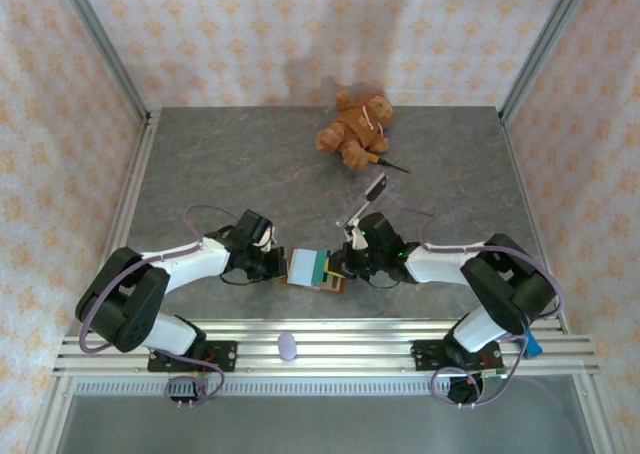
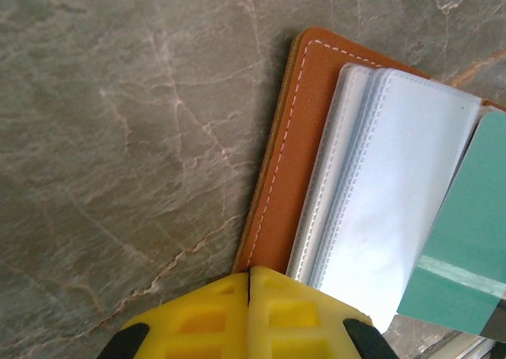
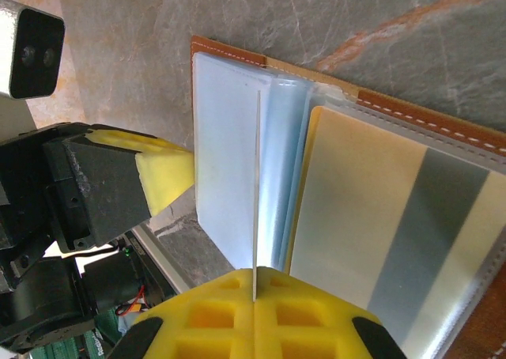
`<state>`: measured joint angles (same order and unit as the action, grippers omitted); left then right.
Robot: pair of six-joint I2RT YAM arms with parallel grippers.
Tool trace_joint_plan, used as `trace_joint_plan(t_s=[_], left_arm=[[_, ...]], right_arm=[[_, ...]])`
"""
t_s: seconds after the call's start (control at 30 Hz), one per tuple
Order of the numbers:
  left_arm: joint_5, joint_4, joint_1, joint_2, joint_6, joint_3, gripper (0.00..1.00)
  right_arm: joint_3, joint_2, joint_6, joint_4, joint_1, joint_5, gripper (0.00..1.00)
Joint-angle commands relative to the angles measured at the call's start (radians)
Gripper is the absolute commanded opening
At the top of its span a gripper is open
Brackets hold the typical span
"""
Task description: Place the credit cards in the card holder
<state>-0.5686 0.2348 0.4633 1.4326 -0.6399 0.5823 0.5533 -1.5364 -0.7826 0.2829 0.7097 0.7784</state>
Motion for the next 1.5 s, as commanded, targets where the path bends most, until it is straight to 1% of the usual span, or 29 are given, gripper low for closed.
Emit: trace_joint_plan(t_s=[0.0, 0.1, 0.2, 0.37, 0.47, 0.53, 0.6, 0.63, 0.7, 0.83, 0.87, 0.97, 1.1, 1.17, 1.3, 1.47], left_arm=[[0.053, 0.059, -0.010, -0.002, -0.010, -0.029, 0.02], [0.063, 0.074, -0.011, -0.003, -0.007, -0.030, 0.01], [0.124, 0.153, -0.029, 0.004, -0.003, -0.016, 0.00], [0.113, 0.129, -0.058, -0.022, -0.024, -0.042, 0.00], [0.117, 0.140, -0.058, -0.038, -0.023, -0.038, 0.00], [0.131, 0.160, -0.061, -0.050, -0.018, -0.035, 0.00], [0.137, 0.167, -0.066, -0.061, -0.015, -0.040, 0.00], [0.139, 0.167, -0.069, -0.068, -0.017, -0.045, 0.00], [0.139, 0.158, -0.072, -0.076, -0.019, -0.050, 0.00], [0.139, 0.158, -0.074, -0.071, -0.015, -0.043, 0.00], [0.139, 0.157, -0.074, -0.070, -0.016, -0.044, 0.00], [0.136, 0.134, -0.075, -0.075, -0.029, -0.057, 0.00], [0.130, 0.117, -0.075, -0.070, -0.033, -0.059, 0.00], [0.130, 0.116, -0.075, -0.067, -0.032, -0.056, 0.00], [0.128, 0.108, -0.075, -0.064, -0.032, -0.056, 0.00], [0.118, 0.096, -0.075, -0.060, -0.033, -0.059, 0.00]], right_arm=[[-0.013, -0.008, -0.031, -0.064, 0.007, -0.023, 0.00], [0.013, 0.043, 0.009, -0.150, 0.027, -0.086, 0.00], [0.038, 0.096, 0.036, -0.228, 0.060, -0.182, 0.00], [0.089, 0.182, 0.106, -0.351, 0.147, -0.341, 0.00], [0.114, 0.225, 0.145, -0.449, 0.190, -0.476, 0.00], [0.125, 0.272, 0.179, -0.563, 0.202, -0.629, 0.00], [0.136, 0.321, 0.237, -0.641, 0.203, -0.715, 0.00], [0.148, 0.332, 0.271, -0.667, 0.202, -0.736, 0.00], [0.173, 0.316, 0.344, -0.687, 0.196, -0.720, 0.00], [0.211, 0.223, 0.463, -0.658, 0.193, -0.666, 0.00], [0.217, 0.210, 0.477, -0.648, 0.193, -0.681, 0.00], [0.247, 0.174, 0.539, -0.634, 0.193, -0.782, 0.00], [0.294, 0.137, 0.613, -0.633, 0.194, -0.957, 0.00], [0.313, 0.123, 0.636, -0.638, 0.188, -1.014, 0.00], [0.345, 0.076, 0.628, -0.668, 0.150, -1.086, 0.00], [0.352, 0.042, 0.585, -0.695, 0.112, -1.209, 0.00]])
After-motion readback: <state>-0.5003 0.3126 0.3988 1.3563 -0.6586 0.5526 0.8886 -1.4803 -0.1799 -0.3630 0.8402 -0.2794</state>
